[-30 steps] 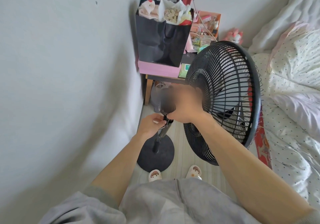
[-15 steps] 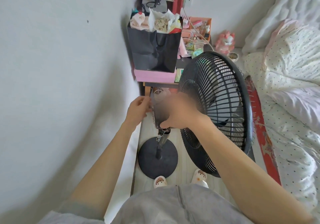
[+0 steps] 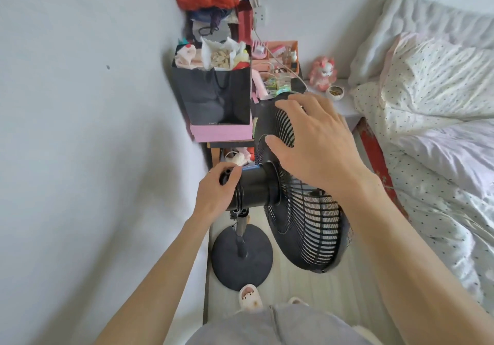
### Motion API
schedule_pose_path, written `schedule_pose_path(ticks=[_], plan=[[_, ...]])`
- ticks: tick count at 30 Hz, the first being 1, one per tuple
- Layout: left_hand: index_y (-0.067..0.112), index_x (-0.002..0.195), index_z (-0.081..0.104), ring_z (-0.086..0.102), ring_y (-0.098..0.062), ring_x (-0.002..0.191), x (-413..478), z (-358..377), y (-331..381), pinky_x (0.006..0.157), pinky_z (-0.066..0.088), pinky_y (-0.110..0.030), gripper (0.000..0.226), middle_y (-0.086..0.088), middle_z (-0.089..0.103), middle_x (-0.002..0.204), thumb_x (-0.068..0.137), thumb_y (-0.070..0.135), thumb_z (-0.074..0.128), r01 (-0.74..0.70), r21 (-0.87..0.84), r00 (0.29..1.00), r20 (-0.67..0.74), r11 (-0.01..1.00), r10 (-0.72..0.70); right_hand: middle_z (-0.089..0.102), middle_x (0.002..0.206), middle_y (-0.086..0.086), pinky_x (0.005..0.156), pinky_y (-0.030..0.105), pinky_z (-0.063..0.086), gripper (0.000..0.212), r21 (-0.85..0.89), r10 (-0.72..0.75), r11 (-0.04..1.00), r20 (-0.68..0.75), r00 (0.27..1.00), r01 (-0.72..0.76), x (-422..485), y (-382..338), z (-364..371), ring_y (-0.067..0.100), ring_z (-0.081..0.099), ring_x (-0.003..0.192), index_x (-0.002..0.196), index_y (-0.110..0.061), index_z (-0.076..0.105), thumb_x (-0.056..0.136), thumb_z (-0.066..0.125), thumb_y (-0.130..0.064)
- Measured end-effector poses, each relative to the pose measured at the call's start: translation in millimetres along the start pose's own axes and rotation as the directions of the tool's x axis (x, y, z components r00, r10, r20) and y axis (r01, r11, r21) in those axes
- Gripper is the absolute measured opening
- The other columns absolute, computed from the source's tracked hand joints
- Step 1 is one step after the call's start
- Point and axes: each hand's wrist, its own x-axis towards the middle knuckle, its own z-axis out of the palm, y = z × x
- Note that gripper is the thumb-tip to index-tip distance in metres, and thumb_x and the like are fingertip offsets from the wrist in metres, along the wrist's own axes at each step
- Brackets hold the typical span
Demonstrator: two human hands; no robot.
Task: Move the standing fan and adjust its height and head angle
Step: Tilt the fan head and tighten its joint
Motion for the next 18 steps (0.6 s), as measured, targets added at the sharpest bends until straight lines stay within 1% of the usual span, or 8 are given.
schedule_pose_path(ticks=[2, 4, 8, 10, 13, 15, 17, 18], plan=[[0.048, 0.098, 0.061, 0.060, 0.000, 0.092, 1, 0, 0, 0.074, 0.058, -0.027, 0.015, 0.027, 0.063, 0.100, 0.092, 0.056, 0.052, 0.003, -0.010, 1.000, -0.005, 1.000, -0.003, 0.034, 0.160, 0.005, 0.117, 0.050, 0.027, 0.073, 0.018, 0.051, 0.999, 0.016, 0.999, -0.051, -7, 16, -2, 0.030, 0.020, 0.150, 0.153, -0.023, 0.034, 0.091, 0.062, -0.048], [0.047, 0.099, 0.063, 0.062, -0.004, 0.093, 1, 1, 4, 0.066, 0.054, -0.014, 0.015, 0.024, 0.065, 0.100, 0.092, 0.055, 0.052, -0.012, 0.013, 1.000, -0.016, 1.000, 0.012, 0.022, 0.164, 0.008, 0.116, 0.054, 0.027, 0.082, 0.076, 0.093, 0.992, 0.067, 0.993, -0.098, -17, 31, 0, 0.033, 0.016, 0.150, 0.157, -0.026, 0.020, 0.090, 0.062, -0.050], [0.040, 0.106, 0.063, 0.060, -0.008, 0.097, 4, 5, 12, 0.073, 0.045, -0.013, 0.020, 0.018, 0.064, 0.108, 0.097, 0.050, 0.048, -0.047, 0.211, 0.996, -0.064, 0.976, 0.062, 0.000, 0.169, 0.004, 0.119, 0.056, 0.020, 0.091, 0.222, 0.112, 0.965, 0.141, 0.984, -0.142, -39, 48, 15, 0.035, 0.006, 0.153, 0.159, -0.033, 0.003, 0.092, 0.061, -0.052], [0.033, 0.118, 0.060, 0.057, -0.009, 0.099, 4, 8, 16, 0.073, 0.042, -0.017, 0.025, 0.012, 0.061, 0.118, 0.099, 0.044, 0.048, -0.109, 0.401, 0.974, -0.138, 0.909, 0.178, 0.000, 0.170, 0.002, 0.121, 0.052, 0.018, 0.091, 0.298, 0.111, 0.945, 0.093, 0.989, -0.134, -50, 52, 22, 0.030, 0.004, 0.154, 0.160, -0.034, 0.001, 0.093, 0.060, -0.053], [0.022, 0.120, 0.062, 0.062, -0.022, 0.100, 0, 20, 27, 0.080, 0.052, -0.032, 0.028, -0.001, 0.065, 0.122, 0.099, 0.033, 0.049, -0.192, 0.577, 0.930, -0.151, 0.794, 0.335, 0.006, 0.170, 0.003, 0.123, 0.046, 0.016, 0.091, 0.365, 0.113, 0.925, 0.005, 0.994, -0.107, -57, 55, 30, 0.026, 0.006, 0.155, 0.161, -0.027, 0.005, 0.093, 0.062, -0.049], [0.018, 0.116, 0.066, 0.062, -0.027, 0.105, -7, 31, 32, 0.087, 0.052, -0.037, 0.032, -0.006, 0.065, 0.122, 0.099, 0.030, 0.042, -0.185, 0.703, 0.932, -0.096, 0.686, 0.350, 0.010, 0.169, 0.006, 0.123, 0.046, 0.016, 0.089, 0.367, 0.107, 0.926, -0.034, 0.994, -0.087, -61, 57, 33, 0.027, 0.009, 0.154, 0.161, -0.022, 0.008, 0.094, 0.063, -0.045], [0.018, 0.117, 0.062, 0.057, -0.025, 0.109, -10, 38, 29, 0.088, 0.049, -0.035, 0.036, -0.006, 0.062, 0.123, 0.101, 0.030, 0.032, -0.186, 0.808, 0.948, -0.001, 0.559, 0.318, 0.012, 0.169, 0.010, 0.124, 0.048, 0.018, 0.088, 0.357, 0.101, 0.931, -0.062, 0.993, -0.072, -63, 55, 37, 0.031, 0.010, 0.154, 0.161, -0.018, 0.010, 0.095, 0.063, -0.042], [0.019, 0.118, 0.062, 0.057, -0.023, 0.107, -8, 39, 31, 0.087, 0.049, -0.033, 0.037, -0.005, 0.061, 0.121, 0.101, 0.031, 0.031, -0.181, 0.808, 0.952, 0.001, 0.561, 0.305, 0.012, 0.169, 0.011, 0.124, 0.048, 0.018, 0.088, 0.364, 0.098, 0.929, -0.076, 0.992, -0.064, -63, 55, 36, 0.032, 0.011, 0.154, 0.161, -0.018, 0.010, 0.095, 0.063, -0.042]])
